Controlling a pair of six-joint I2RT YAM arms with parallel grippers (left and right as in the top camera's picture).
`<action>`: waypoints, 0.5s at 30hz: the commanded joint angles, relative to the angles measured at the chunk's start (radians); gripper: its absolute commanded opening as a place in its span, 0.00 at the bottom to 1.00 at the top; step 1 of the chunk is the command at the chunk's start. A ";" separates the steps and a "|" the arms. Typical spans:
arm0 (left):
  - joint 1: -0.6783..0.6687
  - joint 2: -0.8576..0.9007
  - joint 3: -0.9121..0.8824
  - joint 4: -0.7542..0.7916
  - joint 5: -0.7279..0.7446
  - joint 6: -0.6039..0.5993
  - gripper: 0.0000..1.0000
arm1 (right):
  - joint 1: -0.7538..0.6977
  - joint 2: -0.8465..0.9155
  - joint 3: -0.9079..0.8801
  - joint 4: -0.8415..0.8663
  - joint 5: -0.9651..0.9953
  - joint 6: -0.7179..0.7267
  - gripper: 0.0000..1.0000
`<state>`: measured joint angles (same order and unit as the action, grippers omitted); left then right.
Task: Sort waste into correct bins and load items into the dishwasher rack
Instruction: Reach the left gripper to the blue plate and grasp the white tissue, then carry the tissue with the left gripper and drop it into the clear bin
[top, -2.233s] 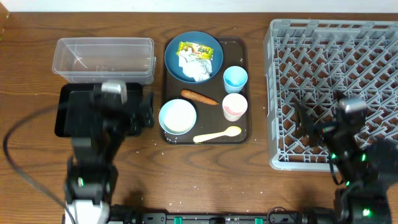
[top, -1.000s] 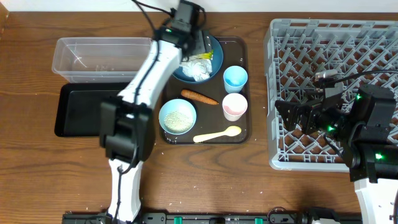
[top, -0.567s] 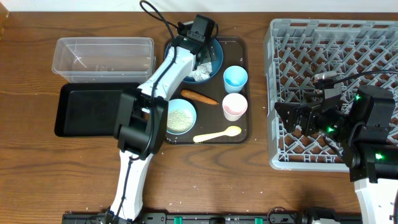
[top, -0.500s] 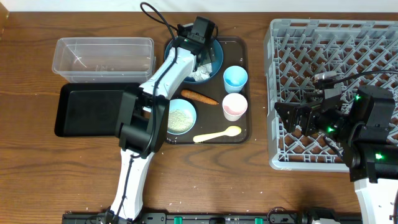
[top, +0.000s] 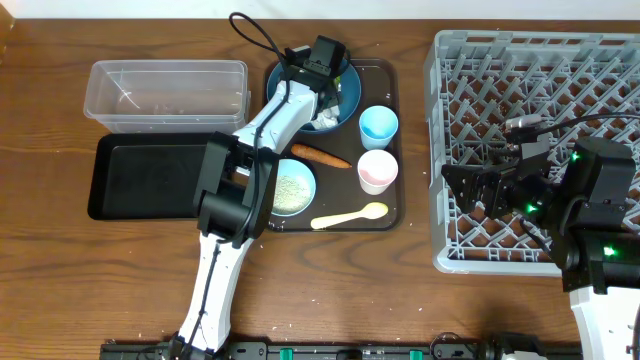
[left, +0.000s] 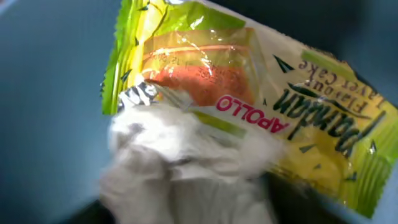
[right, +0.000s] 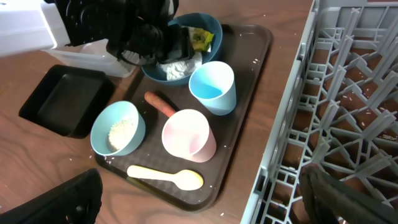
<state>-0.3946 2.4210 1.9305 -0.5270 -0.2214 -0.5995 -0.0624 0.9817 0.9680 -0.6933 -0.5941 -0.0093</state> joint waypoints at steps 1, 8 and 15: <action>-0.001 0.051 0.014 -0.006 0.004 -0.005 0.39 | -0.003 -0.002 0.023 -0.003 -0.008 -0.007 0.99; 0.000 0.002 0.015 -0.013 0.027 0.023 0.06 | -0.003 -0.002 0.023 -0.003 -0.008 -0.007 0.99; 0.002 -0.169 0.016 -0.060 0.060 0.042 0.06 | -0.003 -0.002 0.023 -0.003 -0.008 -0.007 0.99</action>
<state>-0.3946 2.3798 1.9377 -0.5770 -0.1783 -0.5751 -0.0624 0.9817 0.9680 -0.6937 -0.5941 -0.0090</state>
